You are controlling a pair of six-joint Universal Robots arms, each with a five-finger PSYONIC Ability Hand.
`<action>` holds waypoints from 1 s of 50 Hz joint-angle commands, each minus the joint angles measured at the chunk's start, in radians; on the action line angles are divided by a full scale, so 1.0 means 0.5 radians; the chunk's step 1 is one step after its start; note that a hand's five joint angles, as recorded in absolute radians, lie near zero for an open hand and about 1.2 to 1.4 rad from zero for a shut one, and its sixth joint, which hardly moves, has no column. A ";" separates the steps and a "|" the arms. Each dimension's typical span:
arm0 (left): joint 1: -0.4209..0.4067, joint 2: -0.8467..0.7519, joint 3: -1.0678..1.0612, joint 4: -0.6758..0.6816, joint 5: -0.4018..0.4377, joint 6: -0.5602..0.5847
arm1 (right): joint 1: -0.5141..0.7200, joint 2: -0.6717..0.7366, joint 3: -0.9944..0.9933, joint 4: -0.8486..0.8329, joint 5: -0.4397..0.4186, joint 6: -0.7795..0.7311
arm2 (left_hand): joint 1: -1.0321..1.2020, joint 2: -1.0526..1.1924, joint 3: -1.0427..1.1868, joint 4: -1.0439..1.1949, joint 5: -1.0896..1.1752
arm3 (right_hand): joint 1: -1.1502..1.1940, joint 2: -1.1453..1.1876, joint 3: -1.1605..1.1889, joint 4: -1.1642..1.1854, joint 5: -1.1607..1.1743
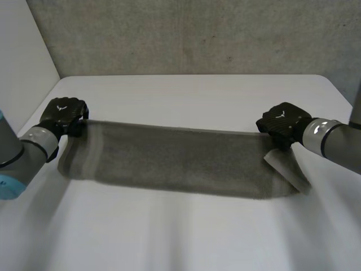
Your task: Fold the towel.
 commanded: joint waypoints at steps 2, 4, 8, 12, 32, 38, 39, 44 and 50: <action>-0.055 -0.244 0.320 -0.066 -0.131 0.003 | 0.038 0.280 -0.268 -0.147 0.061 -0.001 | 0.170 0.101 0.091 0.072 0.138 | 0.141 0.125 0.153 0.116 0.078; -0.074 -0.287 0.379 -0.094 -0.138 0.003 | 0.047 0.329 -0.324 -0.147 0.076 -0.001 | 0.170 0.101 0.091 0.072 0.138 | 0.141 0.125 0.153 0.116 0.078; -0.114 -0.388 0.513 -0.149 -0.147 0.003 | 0.056 0.412 -0.398 -0.147 0.098 -0.007 | 0.170 0.101 0.091 0.072 0.138 | 0.141 0.125 0.153 0.116 0.078; -0.135 -0.441 0.572 -0.155 -0.153 -0.001 | 0.075 0.510 -0.480 -0.153 0.113 -0.010 | 0.170 0.101 0.091 0.072 0.138 | 0.141 0.125 0.153 0.116 0.078; -0.163 -0.564 0.753 -0.244 -0.414 -0.001 | 0.087 0.642 -0.622 -0.331 0.230 0.014 | -1.332 -1.401 -1.411 -1.431 -1.364 | -2.302 -2.319 -2.291 -2.328 -2.365; -0.160 -0.450 0.726 -0.266 -0.500 -0.010 | 0.090 0.455 -0.560 -0.614 0.236 0.156 | -1.332 -1.401 -1.411 -1.431 -1.365 | -2.302 -2.319 -2.291 -2.328 -2.365; -0.160 -0.450 0.726 -0.266 -0.500 -0.010 | 0.087 0.391 -0.533 -0.674 0.239 0.232 | -1.332 -1.401 -1.411 -1.431 -1.365 | -2.302 -2.319 -2.291 -2.328 -2.365; -0.160 -0.306 0.600 -0.287 -0.512 -0.022 | 0.069 0.174 -0.395 -0.712 0.245 0.468 | -1.332 -1.401 -1.411 -1.431 -1.365 | -2.302 -2.319 -2.291 -2.328 -2.365; -0.166 -0.043 0.312 -0.287 -0.497 -0.025 | 0.050 -0.213 -0.031 -0.641 0.245 0.735 | -1.332 -1.401 -1.411 -1.431 -1.365 | -2.302 -2.319 -2.291 -2.328 -2.365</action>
